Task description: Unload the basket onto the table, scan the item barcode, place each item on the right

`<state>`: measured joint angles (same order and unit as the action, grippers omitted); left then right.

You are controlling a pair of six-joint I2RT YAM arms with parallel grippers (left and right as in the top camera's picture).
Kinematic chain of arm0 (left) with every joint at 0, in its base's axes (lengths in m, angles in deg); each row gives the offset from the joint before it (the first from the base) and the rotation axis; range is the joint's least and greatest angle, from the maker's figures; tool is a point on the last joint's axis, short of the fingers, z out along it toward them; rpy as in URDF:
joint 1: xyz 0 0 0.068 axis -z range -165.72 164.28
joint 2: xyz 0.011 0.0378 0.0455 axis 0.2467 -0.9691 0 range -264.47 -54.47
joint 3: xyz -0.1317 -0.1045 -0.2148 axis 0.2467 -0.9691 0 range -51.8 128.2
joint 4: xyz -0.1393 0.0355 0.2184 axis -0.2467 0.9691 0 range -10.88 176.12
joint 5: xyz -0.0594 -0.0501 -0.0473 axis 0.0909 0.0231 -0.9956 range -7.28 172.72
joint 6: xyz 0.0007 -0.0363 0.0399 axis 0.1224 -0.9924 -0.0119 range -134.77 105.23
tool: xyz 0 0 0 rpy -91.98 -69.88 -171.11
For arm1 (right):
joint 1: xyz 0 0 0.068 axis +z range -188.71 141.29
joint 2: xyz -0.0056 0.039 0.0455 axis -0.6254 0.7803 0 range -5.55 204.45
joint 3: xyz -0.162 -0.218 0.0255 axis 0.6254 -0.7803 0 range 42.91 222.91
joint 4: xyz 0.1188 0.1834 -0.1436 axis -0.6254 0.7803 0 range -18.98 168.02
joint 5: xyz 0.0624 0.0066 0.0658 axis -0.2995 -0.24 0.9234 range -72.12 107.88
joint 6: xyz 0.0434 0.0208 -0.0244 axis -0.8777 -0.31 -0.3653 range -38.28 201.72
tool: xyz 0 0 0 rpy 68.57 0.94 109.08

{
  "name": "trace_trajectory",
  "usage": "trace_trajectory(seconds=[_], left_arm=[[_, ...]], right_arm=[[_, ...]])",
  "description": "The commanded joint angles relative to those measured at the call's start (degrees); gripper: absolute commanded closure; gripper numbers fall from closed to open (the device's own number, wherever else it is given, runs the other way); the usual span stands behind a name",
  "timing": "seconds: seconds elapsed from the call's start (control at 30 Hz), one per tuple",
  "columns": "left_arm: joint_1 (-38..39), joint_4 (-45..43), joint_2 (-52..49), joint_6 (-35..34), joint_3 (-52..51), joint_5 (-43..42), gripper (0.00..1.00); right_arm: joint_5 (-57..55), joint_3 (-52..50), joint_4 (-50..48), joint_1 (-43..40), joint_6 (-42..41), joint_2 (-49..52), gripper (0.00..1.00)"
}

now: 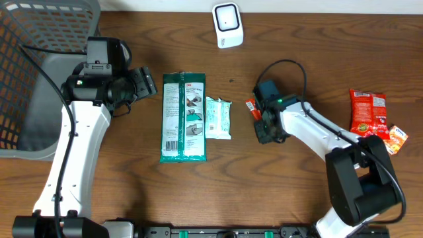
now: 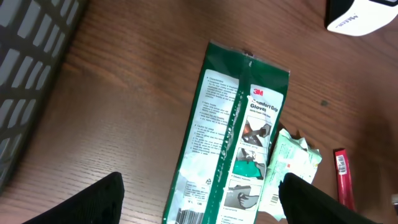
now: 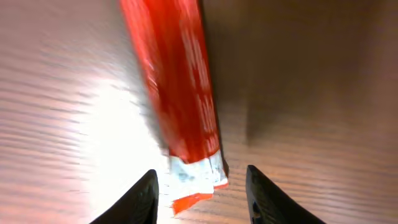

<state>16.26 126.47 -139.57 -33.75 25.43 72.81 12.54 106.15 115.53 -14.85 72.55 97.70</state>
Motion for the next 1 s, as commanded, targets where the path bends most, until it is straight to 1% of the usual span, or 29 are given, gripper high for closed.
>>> trace_trajectory(seconds=[0.0, 0.03, 0.1, 0.2, 0.23, 0.37, 0.5, 0.57, 0.83, 0.97], left_arm=[[-0.2, 0.0, -0.5, 0.8, -0.1, 0.5, 0.19], [-0.2, 0.0, -0.5, 0.8, -0.1, 0.5, 0.19], [-0.2, 0.0, -0.5, 0.8, -0.1, 0.5, 0.19], [-0.2, 0.0, -0.5, 0.8, -0.1, 0.5, 0.19], [-0.2, 0.0, -0.5, 0.8, -0.1, 0.5, 0.19], [-0.2, 0.0, -0.5, 0.8, -0.1, 0.5, 0.19], [-0.2, 0.0, -0.5, 0.8, -0.1, 0.5, 0.19], [-0.2, 0.0, -0.5, 0.8, -0.1, 0.5, 0.19], [-0.2, 0.0, -0.5, 0.8, -0.1, 0.5, 0.19], [-0.2, 0.0, -0.5, 0.8, -0.1, 0.5, 0.19]], right_arm=[[1.0, 4.3, 0.3, 1.0, 2.0, -4.9, 0.59], [1.0, 4.3, 0.1, 1.4, 2.0, -5.5, 0.59], [1.0, 4.3, 0.1, 2.2, 2.0, -5.7, 0.62], [0.9, 3.9, 0.1, 3.5, 2.1, -5.1, 0.75], [0.9, 3.8, -0.1, 4.0, 2.5, -4.8, 0.76], [-0.4, 3.7, -0.6, 5.6, 2.6, -3.0, 0.77], [-6.8, 3.7, -1.6, 6.9, 3.1, -0.8, 0.76], [-6.6, 3.7, -2.6, 7.1, 5.0, 0.0, 0.77], [-6.6, 3.7, -3.4, 7.1, 5.2, 2.6, 0.8], [-6.9, 3.3, -3.1, 7.1, 6.7, 2.9, 0.83]])
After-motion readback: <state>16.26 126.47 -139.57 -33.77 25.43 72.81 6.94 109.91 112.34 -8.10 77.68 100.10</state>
